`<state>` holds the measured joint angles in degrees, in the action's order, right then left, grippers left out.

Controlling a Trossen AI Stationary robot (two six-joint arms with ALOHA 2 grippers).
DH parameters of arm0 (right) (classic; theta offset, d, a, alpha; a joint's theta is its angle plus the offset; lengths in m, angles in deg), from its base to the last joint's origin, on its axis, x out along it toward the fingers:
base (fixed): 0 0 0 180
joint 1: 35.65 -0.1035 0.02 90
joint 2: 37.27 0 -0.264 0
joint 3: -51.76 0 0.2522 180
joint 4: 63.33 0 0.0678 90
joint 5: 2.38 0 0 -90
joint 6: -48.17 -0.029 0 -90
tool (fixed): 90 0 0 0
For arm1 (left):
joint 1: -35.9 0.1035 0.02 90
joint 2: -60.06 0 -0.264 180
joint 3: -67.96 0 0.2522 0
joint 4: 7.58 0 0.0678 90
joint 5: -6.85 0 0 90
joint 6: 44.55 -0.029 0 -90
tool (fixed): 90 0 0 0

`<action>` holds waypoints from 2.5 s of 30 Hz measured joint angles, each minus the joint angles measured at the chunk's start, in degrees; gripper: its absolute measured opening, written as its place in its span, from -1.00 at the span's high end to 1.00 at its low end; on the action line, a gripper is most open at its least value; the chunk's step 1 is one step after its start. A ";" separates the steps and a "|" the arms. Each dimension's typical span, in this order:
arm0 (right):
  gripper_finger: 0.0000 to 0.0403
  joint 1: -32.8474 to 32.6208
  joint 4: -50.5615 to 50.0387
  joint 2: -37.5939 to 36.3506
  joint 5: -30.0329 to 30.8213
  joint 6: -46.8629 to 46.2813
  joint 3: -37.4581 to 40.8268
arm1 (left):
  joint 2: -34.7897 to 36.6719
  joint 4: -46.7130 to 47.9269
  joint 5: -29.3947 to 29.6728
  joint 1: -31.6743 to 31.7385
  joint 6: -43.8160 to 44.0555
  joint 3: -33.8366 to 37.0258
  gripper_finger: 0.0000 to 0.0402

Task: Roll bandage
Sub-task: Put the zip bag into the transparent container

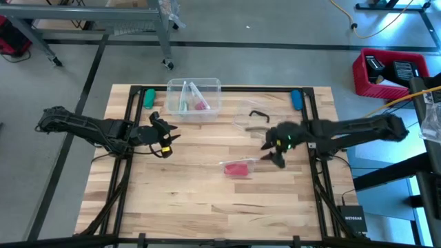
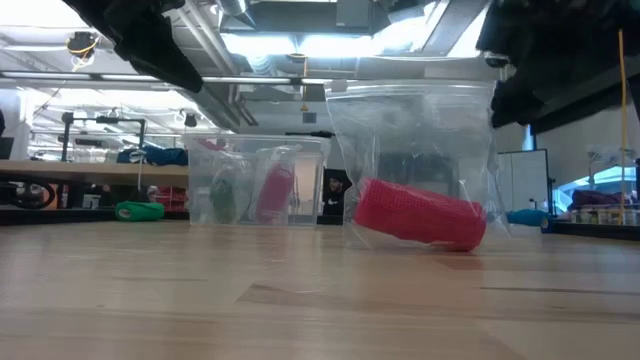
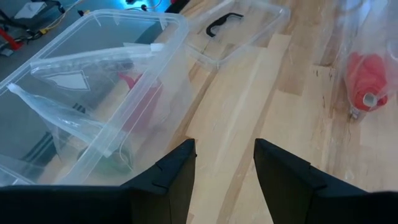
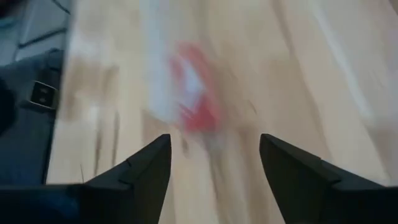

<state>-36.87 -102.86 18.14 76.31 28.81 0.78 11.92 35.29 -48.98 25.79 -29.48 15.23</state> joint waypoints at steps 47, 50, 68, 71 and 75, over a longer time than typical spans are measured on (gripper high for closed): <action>0.96 7.64 41.47 26.57 36.64 20.97 -26.15 | 0.02 0.45 22.62 9.76 -5.21 0.00 0.23; 0.97 12.61 50.57 31.96 35.51 19.36 -27.65 | 0.02 0.64 22.62 11.96 -5.01 0.02 0.23; 0.97 17.27 49.28 48.04 42.25 8.05 -35.49 | 0.02 3.32 18.34 13.11 -4.82 0.10 0.23; 0.99 17.31 49.24 48.73 41.52 4.99 -35.58 | 0.00 3.01 18.32 13.11 -4.91 0.09 0.23; 0.97 17.38 48.55 51.00 42.01 2.74 -35.53 | 0.00 2.95 18.33 13.11 -4.56 0.11 0.23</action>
<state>-19.49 -54.31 69.14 118.32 31.54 -34.75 11.92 38.23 -30.64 38.90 -34.05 15.34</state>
